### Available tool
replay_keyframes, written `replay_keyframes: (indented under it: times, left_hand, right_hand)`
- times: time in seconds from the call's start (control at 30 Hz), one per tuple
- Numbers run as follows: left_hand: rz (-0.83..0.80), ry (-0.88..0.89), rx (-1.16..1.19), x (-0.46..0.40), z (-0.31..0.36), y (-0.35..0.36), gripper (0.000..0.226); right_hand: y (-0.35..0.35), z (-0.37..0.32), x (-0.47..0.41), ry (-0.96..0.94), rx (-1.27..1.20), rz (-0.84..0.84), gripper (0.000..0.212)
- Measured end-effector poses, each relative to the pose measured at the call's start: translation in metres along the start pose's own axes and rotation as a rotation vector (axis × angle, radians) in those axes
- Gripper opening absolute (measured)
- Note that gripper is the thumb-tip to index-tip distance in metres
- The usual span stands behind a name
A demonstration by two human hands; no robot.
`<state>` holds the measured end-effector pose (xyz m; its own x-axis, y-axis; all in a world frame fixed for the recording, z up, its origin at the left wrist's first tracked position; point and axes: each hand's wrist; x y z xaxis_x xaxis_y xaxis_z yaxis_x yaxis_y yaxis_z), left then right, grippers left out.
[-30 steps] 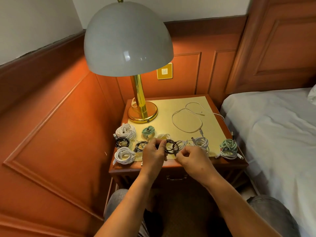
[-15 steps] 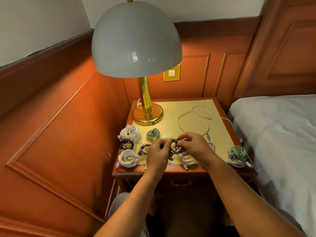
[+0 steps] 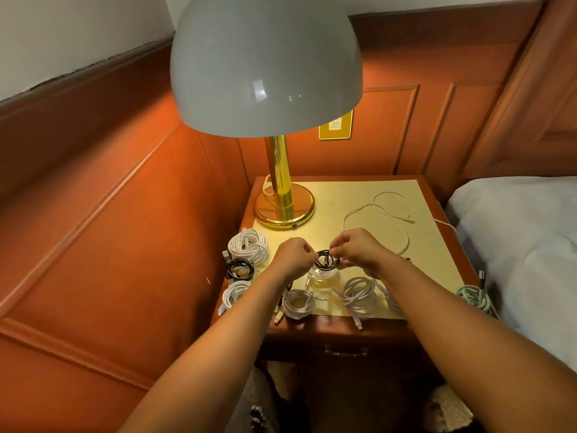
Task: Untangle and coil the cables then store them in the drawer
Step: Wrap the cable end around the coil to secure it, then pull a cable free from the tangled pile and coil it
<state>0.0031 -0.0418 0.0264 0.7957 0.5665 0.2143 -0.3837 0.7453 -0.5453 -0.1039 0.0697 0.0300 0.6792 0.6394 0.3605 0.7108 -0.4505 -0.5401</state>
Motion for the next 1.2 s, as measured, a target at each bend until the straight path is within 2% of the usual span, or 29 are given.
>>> replay_keyframes:
  times: [0.23,0.3,0.47,0.57,0.67,1.0,1.2]
  left_hand:
    - [-0.050,0.006,-0.221,-0.018,-0.003,0.007,0.018]
    - [-0.049,0.009,-0.246,-0.020,-0.004,0.010,0.019]
    - [-0.042,0.010,-0.240,-0.024,-0.012,0.014,0.018]
    - [-0.021,0.039,-0.238,-0.025,-0.018,0.016,0.018]
    - [-0.035,0.041,-0.233,-0.024,-0.022,0.016,0.024]
    - [0.004,0.074,-0.226,-0.014,-0.015,0.005,0.036]
    - [0.088,0.133,-0.139,-0.010,0.007,0.006,0.034]
  right_hand:
    - [0.003,0.002,-0.024,0.008,0.149,-0.033,0.008]
    - [0.006,0.004,-0.029,0.007,0.169,-0.030,0.016]
    - [0.015,0.011,-0.034,0.023,0.233,-0.009,0.022]
    - [0.017,0.012,-0.035,-0.001,0.302,0.017,0.008]
    - [0.017,0.011,-0.034,-0.012,0.344,0.030,0.019]
    - [0.002,0.002,-0.019,-0.049,0.324,0.090,0.017]
    - [-0.030,-0.003,0.000,-0.082,0.305,0.200,0.019]
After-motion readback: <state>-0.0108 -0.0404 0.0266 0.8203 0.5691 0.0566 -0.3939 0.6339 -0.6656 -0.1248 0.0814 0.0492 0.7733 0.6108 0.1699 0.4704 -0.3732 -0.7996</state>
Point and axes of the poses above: each hand's wrist, its own x-axis away from the middle knuckle, its own y-axis out of the palm, z = x × y, and after that the axes turned 12 degrees about x, right-handed
